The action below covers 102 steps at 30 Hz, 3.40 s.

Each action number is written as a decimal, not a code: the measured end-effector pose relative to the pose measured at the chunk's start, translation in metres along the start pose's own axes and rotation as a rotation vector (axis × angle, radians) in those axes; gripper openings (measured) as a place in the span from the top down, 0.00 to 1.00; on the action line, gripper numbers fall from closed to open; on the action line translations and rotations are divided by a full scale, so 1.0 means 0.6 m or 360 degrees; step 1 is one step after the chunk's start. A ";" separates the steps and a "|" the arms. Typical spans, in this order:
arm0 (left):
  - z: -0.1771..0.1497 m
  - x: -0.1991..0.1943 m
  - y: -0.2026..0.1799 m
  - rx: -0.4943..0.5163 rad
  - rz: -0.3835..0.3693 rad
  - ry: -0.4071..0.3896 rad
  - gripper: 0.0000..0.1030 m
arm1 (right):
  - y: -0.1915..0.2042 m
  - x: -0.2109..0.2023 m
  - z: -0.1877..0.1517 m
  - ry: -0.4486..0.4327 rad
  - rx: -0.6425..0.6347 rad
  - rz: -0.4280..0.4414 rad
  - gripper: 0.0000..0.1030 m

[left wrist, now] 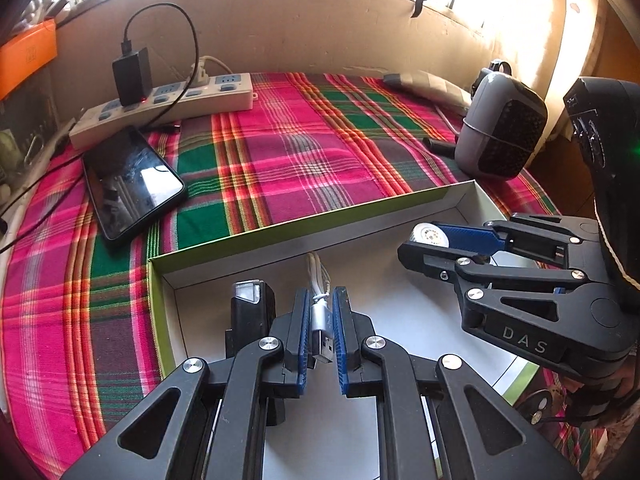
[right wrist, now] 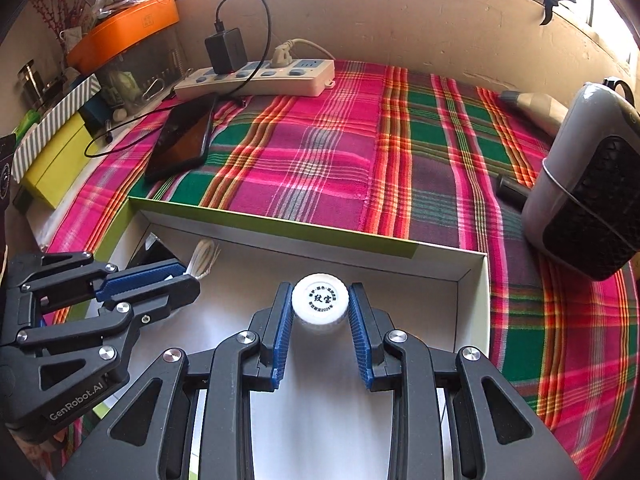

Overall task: Organize objects
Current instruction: 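Open the right tool to drop the jar while the left tool releases the cable, then move the left tool to the pink clip while the right tool moves to the black disc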

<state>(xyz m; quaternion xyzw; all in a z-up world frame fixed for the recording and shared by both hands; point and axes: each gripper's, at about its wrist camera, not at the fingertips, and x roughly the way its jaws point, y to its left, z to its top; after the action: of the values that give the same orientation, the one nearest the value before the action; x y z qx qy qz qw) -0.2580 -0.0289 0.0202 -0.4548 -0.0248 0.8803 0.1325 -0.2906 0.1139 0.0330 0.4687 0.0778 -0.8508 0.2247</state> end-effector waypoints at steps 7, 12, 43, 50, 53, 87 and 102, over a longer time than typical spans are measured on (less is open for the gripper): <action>0.002 0.001 0.002 0.0003 0.0003 -0.0001 0.90 | 0.006 0.005 0.003 -0.0004 -0.0008 0.0006 0.72; 0.004 0.003 0.005 0.0004 0.0003 -0.0001 0.90 | 0.006 0.006 0.004 -0.0012 -0.0011 -0.0001 0.72; -0.003 -0.011 0.009 -0.0030 0.0077 -0.0004 0.80 | -0.002 -0.008 -0.009 -0.0067 0.0072 0.0007 0.59; -0.011 -0.045 -0.001 0.0003 0.0119 -0.0078 0.80 | 0.003 -0.032 -0.019 -0.0122 0.0079 0.0008 0.59; -0.017 -0.055 -0.009 0.0031 0.0156 -0.0097 0.79 | 0.006 -0.045 -0.025 -0.0147 0.0089 0.0019 0.59; -0.145 -0.169 -0.047 -0.0006 0.0059 -0.0197 0.76 | 0.005 -0.165 -0.148 -0.0323 0.0202 0.0054 0.58; -0.219 -0.190 -0.047 -0.0066 -0.0023 -0.0180 0.71 | -0.002 -0.191 -0.229 -0.0345 0.0201 0.0023 0.58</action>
<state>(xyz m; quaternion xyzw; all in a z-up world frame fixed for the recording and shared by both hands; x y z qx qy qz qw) -0.0831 -0.0408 0.0385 -0.4067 -0.0539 0.9030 0.1278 -0.1338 0.1972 0.0531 0.3878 -0.0039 -0.8980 0.2080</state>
